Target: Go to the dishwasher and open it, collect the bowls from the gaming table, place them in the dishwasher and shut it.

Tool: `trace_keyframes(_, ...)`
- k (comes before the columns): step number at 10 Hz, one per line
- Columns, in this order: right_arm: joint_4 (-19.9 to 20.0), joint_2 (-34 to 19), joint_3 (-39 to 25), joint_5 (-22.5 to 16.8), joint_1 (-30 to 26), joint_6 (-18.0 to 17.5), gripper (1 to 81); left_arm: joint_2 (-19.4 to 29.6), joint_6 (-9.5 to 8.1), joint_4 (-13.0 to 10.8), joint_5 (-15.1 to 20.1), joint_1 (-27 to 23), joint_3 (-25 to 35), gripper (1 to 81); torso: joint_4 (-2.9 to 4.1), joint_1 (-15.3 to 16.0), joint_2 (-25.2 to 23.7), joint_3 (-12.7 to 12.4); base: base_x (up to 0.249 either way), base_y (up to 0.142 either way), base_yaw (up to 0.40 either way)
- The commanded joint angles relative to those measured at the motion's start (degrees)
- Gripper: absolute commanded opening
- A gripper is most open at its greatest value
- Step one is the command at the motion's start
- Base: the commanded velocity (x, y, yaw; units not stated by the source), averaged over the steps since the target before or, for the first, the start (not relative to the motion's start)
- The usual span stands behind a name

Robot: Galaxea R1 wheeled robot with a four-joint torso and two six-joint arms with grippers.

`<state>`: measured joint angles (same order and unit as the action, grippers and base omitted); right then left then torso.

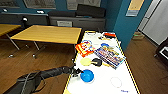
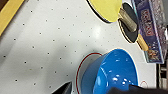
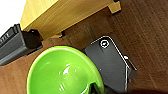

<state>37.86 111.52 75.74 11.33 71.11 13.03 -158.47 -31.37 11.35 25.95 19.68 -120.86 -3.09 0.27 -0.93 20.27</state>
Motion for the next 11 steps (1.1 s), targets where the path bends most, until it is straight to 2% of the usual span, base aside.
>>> trace_keyframes(1,-0.42,-3.29,-0.87,-4.21,-2.68,0.06,1.0,-2.03,-0.01,0.08,2.35,-8.38,-0.96,81.1,0.00,0.00,0.00,0.00,0.000,0.000,0.000)
trace_keyframes(8,-0.42,-2.33,0.36,-4.29,-2.94,0.06,1.0,-11.53,-0.10,-5.55,2.43,-4.25,-8.34,81.1,0.00,0.02,0.00,0.02,0.000,0.000,0.000)
trace_keyframes(10,-0.42,-2.24,0.45,-4.29,-3.11,0.06,1.0,-13.20,-0.01,-8.01,2.43,-2.58,-9.93,81.1,0.00,0.02,0.00,0.02,0.000,0.000,0.000)
trace_keyframes(11,-0.33,-2.15,0.63,-4.73,-3.38,-0.02,1.0,-13.37,-0.01,-10.12,2.52,-2.05,-9.66,1.0,0.00,0.02,0.00,0.02,0.000,0.000,0.000)
